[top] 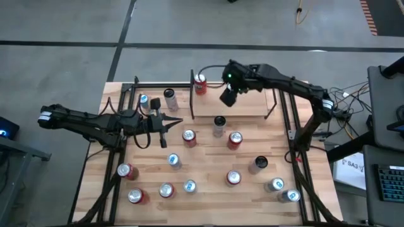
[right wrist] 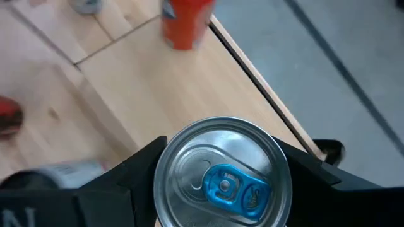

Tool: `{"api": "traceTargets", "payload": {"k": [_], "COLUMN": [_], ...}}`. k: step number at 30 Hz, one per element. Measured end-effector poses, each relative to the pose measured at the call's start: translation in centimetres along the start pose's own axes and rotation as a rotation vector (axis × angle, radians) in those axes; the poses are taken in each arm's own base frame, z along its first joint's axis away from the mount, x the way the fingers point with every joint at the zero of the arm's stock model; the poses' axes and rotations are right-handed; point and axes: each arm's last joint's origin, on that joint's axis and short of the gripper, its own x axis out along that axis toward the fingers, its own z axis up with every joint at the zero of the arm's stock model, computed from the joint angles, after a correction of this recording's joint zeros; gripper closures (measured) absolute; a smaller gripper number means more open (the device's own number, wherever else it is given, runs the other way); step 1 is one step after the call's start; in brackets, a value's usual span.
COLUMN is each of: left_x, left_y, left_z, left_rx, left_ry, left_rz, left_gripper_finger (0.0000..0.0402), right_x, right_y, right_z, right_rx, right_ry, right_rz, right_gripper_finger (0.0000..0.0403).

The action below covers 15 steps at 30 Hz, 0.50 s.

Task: Place canned beverage on shelf
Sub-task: Put the blue soda can on the shelf

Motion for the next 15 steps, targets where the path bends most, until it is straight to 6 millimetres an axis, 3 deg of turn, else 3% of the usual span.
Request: {"api": "traceTargets", "payload": {"k": [9, 15], "left_x": [0.0, 0.0], "left_y": [0.0, -0.1], "left_z": [-0.2, -0.2], "left_rx": [0.013, 0.031], "left_ry": [0.017, 0.023], "left_rz": [0.001, 0.000], "left_gripper_finger": [0.0402, 0.0402], "right_x": [5.4, 7.0], "right_y": [-4.3, -5.0], "right_z": [-1.8, -2.4], "right_rx": [0.064, 0.075], "right_ry": [0.029, -0.004], "right_rz": [0.033, 0.038], "right_gripper_finger": [0.0177, 0.0177]}}
